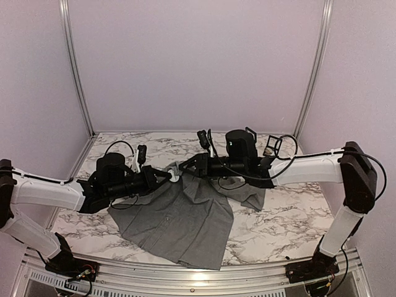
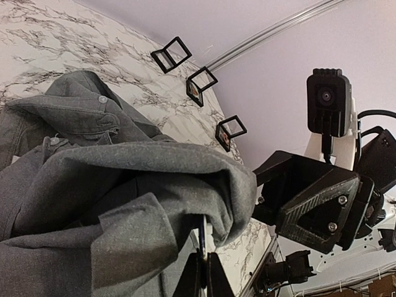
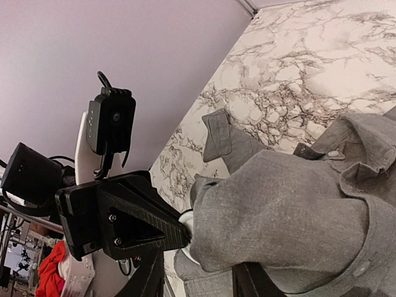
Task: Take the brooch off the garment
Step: Take off the brooch from the crumpled clothing.
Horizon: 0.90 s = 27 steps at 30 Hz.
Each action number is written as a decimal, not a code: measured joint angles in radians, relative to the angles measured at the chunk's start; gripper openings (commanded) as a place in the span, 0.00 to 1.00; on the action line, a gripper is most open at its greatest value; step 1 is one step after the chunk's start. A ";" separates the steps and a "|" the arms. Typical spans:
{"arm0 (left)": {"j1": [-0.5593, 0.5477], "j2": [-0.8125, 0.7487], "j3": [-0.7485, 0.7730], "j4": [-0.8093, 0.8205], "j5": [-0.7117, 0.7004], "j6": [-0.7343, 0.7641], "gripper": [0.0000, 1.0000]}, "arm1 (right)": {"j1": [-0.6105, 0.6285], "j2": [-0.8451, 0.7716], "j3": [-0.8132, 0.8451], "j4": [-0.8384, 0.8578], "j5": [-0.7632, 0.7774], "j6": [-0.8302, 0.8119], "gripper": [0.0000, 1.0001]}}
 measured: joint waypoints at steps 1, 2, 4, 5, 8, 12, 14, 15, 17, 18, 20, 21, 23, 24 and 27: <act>0.002 0.008 0.006 -0.002 0.003 -0.005 0.00 | -0.004 0.000 0.000 0.000 -0.001 0.000 0.24; 0.005 0.016 0.015 -0.007 0.004 -0.009 0.00 | -0.010 0.002 0.000 0.001 -0.005 0.000 0.20; 0.009 0.024 0.034 -0.024 0.004 -0.014 0.00 | -0.022 0.007 0.000 0.003 -0.015 0.002 0.13; 0.011 0.024 0.040 -0.032 0.004 -0.015 0.00 | -0.027 0.013 0.000 0.007 -0.019 0.006 0.09; 0.012 0.024 0.052 -0.073 0.003 -0.019 0.00 | -0.035 0.039 0.001 0.016 -0.035 0.011 0.00; 0.012 0.023 0.059 -0.148 -0.004 -0.021 0.00 | -0.035 0.068 0.002 0.022 -0.046 0.013 0.00; 0.012 0.022 0.061 -0.192 -0.005 -0.021 0.00 | -0.035 0.075 0.010 0.018 -0.047 0.009 0.00; 0.012 0.023 0.061 -0.209 -0.005 -0.021 0.00 | -0.035 0.078 0.019 0.013 -0.047 0.005 0.00; 0.012 0.022 0.061 -0.248 -0.005 -0.021 0.00 | -0.034 0.086 0.048 -0.005 -0.043 -0.014 0.00; 0.012 0.022 0.061 -0.266 -0.005 -0.021 0.00 | -0.034 0.089 0.059 -0.010 -0.039 -0.023 0.00; 0.012 0.021 0.061 -0.293 -0.005 -0.021 0.00 | -0.029 0.098 0.089 -0.034 -0.027 -0.044 0.00; 0.012 0.017 0.061 -0.303 -0.004 -0.021 0.00 | -0.027 0.104 0.103 -0.048 -0.018 -0.056 0.00; 0.012 0.000 0.060 -0.318 -0.003 -0.020 0.00 | -0.020 0.116 0.127 -0.074 0.005 -0.079 0.00; 0.012 -0.016 0.058 -0.325 -0.002 -0.019 0.00 | -0.012 0.125 0.139 -0.090 0.021 -0.090 0.00; 0.013 -0.089 0.056 -0.351 0.003 -0.008 0.00 | 0.023 0.144 0.151 -0.123 0.064 -0.117 0.00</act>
